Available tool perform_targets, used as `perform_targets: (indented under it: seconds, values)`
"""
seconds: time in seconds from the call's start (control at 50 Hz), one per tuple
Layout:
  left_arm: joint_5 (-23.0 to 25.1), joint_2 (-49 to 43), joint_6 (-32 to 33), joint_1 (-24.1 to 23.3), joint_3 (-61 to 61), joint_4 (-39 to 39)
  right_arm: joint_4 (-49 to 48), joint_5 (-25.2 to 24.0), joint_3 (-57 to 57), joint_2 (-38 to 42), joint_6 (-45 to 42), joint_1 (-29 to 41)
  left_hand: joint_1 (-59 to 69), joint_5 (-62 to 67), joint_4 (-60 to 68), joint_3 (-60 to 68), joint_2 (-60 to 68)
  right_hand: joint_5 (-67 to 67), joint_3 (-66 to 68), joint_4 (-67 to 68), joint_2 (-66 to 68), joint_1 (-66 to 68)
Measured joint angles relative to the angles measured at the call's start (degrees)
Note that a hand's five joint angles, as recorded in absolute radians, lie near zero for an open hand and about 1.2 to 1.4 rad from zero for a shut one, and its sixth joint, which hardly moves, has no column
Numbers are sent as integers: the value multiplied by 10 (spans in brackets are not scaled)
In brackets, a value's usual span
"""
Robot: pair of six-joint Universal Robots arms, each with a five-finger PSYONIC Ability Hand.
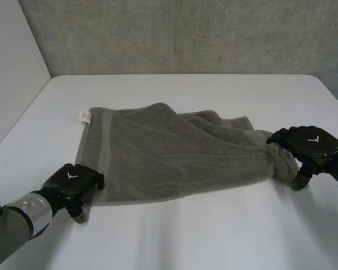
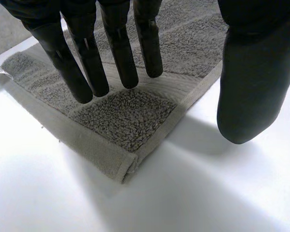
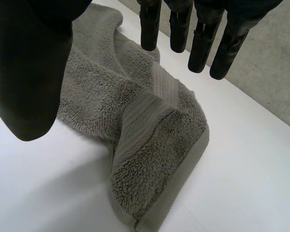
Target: Fold the towel.
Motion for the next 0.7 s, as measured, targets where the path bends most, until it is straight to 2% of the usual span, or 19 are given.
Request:
perform_targets:
  seconds: [0.7]
  values:
    - [-10,-63,3,-8,50,51,-2,-39,15,1,0,-3,1,10,0,1,2,16,0,0,0,3]
